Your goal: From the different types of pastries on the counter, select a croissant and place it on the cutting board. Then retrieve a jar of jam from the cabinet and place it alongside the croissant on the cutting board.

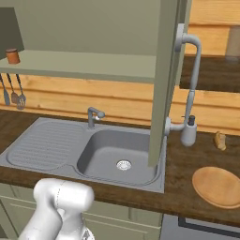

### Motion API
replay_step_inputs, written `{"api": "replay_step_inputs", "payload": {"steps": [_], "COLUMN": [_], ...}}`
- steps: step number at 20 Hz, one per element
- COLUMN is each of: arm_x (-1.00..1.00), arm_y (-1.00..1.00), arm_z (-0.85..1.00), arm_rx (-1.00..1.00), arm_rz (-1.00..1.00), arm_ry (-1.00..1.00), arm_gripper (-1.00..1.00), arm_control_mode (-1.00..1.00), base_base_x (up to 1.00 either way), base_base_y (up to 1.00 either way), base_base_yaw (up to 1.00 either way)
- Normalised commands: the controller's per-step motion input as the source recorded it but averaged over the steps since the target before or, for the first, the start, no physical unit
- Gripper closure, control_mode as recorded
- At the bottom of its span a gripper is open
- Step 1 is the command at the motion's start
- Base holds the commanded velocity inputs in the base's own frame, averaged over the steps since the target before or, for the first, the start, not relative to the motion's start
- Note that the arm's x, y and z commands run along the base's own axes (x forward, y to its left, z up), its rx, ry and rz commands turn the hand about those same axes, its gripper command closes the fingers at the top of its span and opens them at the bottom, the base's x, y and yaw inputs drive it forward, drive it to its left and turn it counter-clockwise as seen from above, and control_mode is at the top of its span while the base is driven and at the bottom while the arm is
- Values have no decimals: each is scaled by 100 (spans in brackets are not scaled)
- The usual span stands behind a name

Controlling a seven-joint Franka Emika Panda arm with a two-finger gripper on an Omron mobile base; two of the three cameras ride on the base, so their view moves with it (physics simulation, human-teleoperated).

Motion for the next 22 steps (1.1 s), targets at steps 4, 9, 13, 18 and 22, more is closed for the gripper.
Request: {"api": "replay_step_inputs", "payload": {"steps": [4,9,13,18,22], "arm_x": [79,87,84,65,40], "arm_y": [-15,-1,-1,8,36], "arm_z": [-2,0,0,-9,-36], "arm_rx": [-1,-1,-11,-15,-13], "arm_rz": [10,1,14,25,33], "arm_ry": [7,17,3,7,10], "arm_gripper": [-100,-100,-100,-100,-100], "arm_control_mode": [-100,-100,-100,-100,-100], "base_base_x": [0,0,0,0,0], "base_base_y": [0,0,0,0,0], "base_base_yaw": [0,0,0,0,0]}}
